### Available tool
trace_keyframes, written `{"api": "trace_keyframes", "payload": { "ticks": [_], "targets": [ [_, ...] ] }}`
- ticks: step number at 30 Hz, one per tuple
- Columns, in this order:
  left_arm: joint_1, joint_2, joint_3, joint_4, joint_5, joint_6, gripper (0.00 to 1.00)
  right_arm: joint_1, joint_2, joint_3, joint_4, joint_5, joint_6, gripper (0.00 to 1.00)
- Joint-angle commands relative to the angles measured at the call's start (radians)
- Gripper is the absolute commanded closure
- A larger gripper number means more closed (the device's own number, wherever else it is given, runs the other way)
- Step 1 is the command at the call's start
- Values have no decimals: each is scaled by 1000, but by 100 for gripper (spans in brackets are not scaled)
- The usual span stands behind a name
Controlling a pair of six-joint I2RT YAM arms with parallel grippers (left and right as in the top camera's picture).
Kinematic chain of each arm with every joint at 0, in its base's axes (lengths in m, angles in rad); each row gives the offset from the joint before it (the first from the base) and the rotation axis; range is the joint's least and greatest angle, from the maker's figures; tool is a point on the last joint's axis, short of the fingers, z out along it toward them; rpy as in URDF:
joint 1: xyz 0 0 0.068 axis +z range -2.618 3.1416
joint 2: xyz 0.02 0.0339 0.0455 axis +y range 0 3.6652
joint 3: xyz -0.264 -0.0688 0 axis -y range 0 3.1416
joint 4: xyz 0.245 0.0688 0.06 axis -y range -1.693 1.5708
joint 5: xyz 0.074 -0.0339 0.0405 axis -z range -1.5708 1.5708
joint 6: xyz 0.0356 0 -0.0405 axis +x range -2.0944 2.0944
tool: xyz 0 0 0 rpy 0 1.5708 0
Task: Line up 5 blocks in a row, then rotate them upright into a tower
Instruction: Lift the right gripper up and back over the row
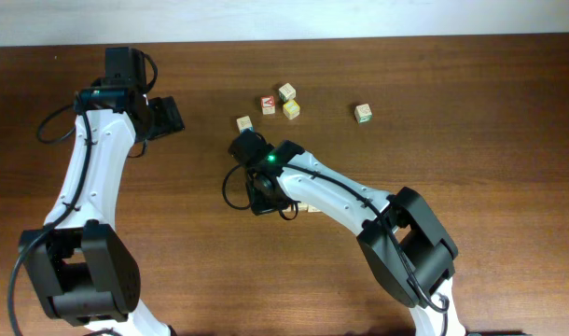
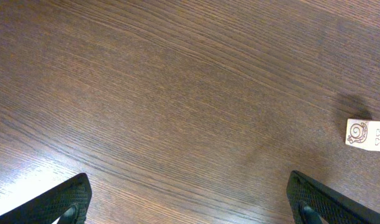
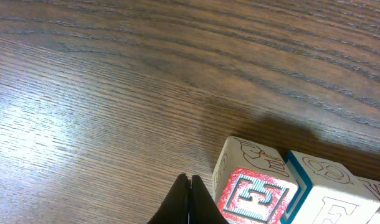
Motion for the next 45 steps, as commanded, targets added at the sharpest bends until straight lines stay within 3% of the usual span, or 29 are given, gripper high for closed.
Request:
{"api": "trace_keyframes", "payload": {
  "ticks": [1,22,26,32,40,45],
  "targets": [
    [2,11,9,-1,4,-13,1,-10,14,-10,-4,14,-10,96],
    [2,11,9,2,4,-13,1,-40,12,-7,-11,19,-43,96],
    [2,11,9,2,4,-13,1,-46,-44,84,-36,16,-48,96],
    [2,11,9,5,4,-13,1,-131,-164,254,-195,12,-54,96],
    [2,11,9,6,11,-13,1,-250,-229,253,-473,-24,-55,96],
    [2,11,9,8,11,-13,1,-236,-229,183,-516,-18,-53,96]
  ]
}}
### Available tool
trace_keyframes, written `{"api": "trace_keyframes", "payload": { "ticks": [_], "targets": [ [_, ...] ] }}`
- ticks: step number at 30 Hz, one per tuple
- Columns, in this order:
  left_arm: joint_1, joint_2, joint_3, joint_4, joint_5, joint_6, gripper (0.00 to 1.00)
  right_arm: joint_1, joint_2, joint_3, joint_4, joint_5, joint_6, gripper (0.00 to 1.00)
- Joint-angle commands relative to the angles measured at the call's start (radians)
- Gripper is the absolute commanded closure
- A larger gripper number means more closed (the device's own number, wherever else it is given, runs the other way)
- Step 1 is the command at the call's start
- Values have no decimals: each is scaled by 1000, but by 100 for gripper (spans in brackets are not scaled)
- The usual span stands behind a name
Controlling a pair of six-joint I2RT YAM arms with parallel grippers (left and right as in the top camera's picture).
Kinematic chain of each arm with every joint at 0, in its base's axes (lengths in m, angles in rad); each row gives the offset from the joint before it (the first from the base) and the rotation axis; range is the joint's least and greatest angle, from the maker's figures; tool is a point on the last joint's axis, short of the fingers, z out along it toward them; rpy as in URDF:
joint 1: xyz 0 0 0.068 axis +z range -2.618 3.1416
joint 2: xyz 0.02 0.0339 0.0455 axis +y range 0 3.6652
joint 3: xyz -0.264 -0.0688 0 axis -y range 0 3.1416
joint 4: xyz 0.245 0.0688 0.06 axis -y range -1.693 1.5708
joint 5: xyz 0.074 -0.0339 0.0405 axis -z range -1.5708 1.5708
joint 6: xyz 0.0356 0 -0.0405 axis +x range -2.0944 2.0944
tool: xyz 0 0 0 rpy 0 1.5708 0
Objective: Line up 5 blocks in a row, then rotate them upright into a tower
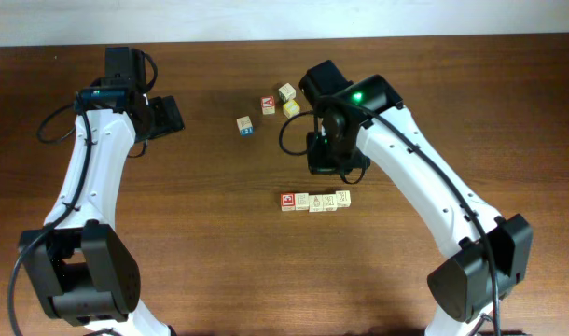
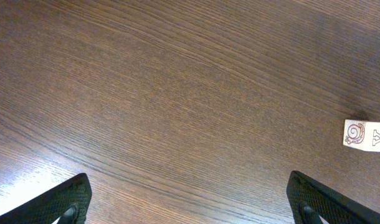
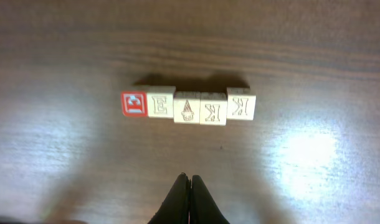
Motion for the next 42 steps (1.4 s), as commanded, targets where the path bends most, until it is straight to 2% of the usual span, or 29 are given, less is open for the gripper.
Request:
{"api": "trace_keyframes", "payload": {
  "ticks": [1,9,11,19,27,42],
  "targets": [
    [2,11,9,6,7,-13,1,15,0,-83,-5,0,-2,96],
    [2,11,9,14,7,-13,1,3,0,-299,111,3,16,96],
    [2,11,9,16,7,-13,1,-14,0,-309,167,12,-3,96],
    [2,11,9,18,7,-13,1,-6,0,-351,200,-66,27,96],
    [2,11,9,18,7,-13,1,3,7,-505,410,-122,97,96],
    [2,11,9,21,8,-13,1,35,36,-547,470,-118,105,96]
  ]
}}
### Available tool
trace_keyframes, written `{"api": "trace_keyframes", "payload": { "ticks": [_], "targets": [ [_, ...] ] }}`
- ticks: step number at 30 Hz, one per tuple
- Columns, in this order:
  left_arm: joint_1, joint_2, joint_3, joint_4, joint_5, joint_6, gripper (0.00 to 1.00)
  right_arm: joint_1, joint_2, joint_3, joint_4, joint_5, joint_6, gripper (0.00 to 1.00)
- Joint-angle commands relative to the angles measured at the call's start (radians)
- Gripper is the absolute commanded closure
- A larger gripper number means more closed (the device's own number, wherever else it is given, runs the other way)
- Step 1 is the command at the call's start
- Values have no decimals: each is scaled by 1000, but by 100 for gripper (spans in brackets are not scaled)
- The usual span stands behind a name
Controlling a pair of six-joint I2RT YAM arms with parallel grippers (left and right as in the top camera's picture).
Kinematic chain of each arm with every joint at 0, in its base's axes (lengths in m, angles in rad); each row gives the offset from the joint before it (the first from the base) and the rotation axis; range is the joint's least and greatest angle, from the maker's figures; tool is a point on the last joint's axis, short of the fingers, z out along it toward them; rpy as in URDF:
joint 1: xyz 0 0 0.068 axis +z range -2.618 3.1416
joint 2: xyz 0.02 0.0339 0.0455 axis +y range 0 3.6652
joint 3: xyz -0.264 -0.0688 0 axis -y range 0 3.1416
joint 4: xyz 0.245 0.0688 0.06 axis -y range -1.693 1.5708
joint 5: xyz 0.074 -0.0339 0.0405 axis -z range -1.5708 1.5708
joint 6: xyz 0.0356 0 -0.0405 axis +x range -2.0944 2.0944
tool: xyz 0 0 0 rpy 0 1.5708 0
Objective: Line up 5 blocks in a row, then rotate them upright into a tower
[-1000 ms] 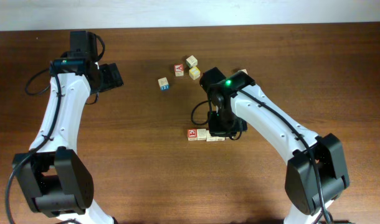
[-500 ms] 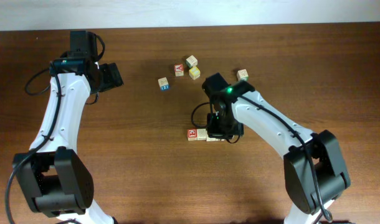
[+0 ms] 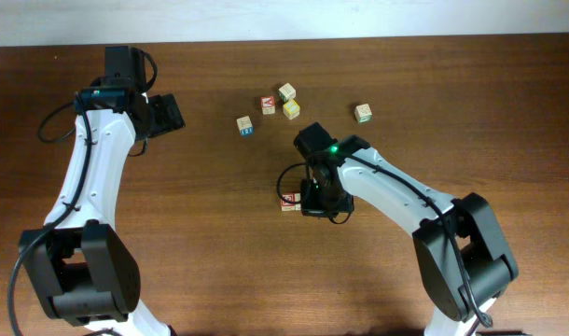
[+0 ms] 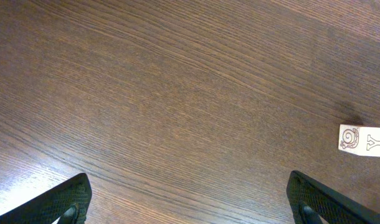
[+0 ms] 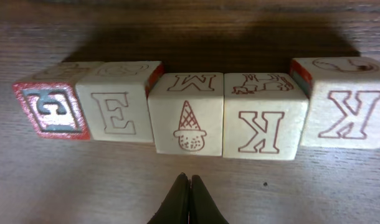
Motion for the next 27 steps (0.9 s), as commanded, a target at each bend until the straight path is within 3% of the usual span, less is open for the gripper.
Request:
{"api": "trace_keyframes", "payload": {
  "ticks": [1,27],
  "targets": [
    [2,11,9,2,4,-13,1,2,19,-24,12,-2,13,96],
    [-18,11,9,14,4,-13,1,-1,29,-41,66,14,23,96]
  ]
}}
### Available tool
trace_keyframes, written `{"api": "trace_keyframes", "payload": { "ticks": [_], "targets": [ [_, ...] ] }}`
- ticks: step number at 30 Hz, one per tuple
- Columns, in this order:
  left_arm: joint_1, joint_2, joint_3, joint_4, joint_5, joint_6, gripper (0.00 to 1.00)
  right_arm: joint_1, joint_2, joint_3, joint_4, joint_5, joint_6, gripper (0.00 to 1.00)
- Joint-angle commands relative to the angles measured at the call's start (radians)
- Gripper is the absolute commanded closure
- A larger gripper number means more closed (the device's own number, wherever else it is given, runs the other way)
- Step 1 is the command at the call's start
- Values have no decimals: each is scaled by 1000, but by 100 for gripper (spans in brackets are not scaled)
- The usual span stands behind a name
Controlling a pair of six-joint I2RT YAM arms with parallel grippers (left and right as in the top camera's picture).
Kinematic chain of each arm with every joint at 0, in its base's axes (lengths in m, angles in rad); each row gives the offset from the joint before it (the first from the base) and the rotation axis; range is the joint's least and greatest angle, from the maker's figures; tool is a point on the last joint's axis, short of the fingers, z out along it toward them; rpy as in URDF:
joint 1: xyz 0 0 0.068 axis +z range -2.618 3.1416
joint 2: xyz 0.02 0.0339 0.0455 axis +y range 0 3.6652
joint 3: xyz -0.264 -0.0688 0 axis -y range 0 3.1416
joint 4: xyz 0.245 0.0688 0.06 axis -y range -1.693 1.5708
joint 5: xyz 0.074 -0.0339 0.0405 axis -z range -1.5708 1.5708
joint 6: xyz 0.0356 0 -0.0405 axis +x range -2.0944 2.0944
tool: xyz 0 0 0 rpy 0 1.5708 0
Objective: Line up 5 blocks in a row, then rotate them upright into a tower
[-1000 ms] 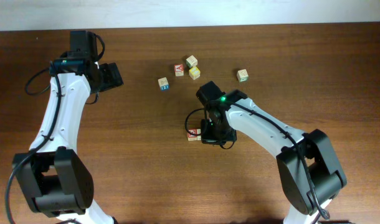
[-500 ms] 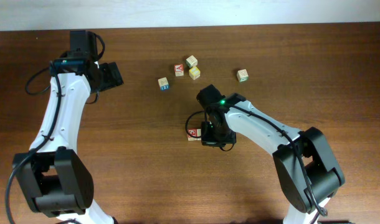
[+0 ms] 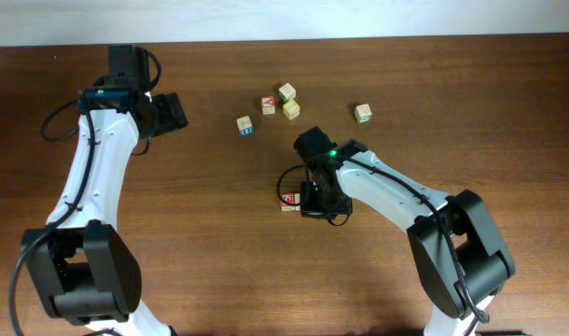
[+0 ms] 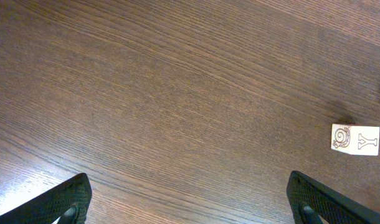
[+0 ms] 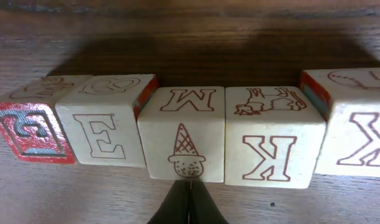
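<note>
Five blocks lie in a row in the right wrist view: a red block (image 5: 31,134), an E block (image 5: 103,130), an ice-cream cone block (image 5: 184,134), a K block (image 5: 274,140) and another K block (image 5: 358,134). My right gripper (image 5: 190,186) is shut, its tips touching the cone block's near edge. From overhead the right gripper (image 3: 320,198) covers most of the row; only the red block (image 3: 288,201) shows. My left gripper (image 4: 190,208) is open over bare wood, far left (image 3: 171,112).
Loose blocks lie at the back of the table: one with blue (image 3: 245,124), a red one (image 3: 268,105), two pale ones (image 3: 285,91) (image 3: 292,109) and one further right (image 3: 363,113). The left wrist view shows a snail-and-Y block (image 4: 355,139).
My shut right gripper has come closer to the row, and its tips now touch the cone block's near edge. The left arm has shifted slightly; its gripper stays open.
My right gripper was shut low at the left end of the row, beside the red block. Then it was high and back, with all five blocks in line below. Then it was low before the cone block, and now it touches it.
</note>
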Motion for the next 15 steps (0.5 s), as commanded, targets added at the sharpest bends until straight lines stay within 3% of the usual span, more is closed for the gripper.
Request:
{"api": "trace_keyframes", "payload": {
  "ticks": [1,15],
  "targets": [
    [-1,11,9,2,4,-13,1,0,14,-8,3,13,5,96],
    [-1,11,9,2,4,-13,1,-19,14,-7,-1,-18,5,96]
  ]
}}
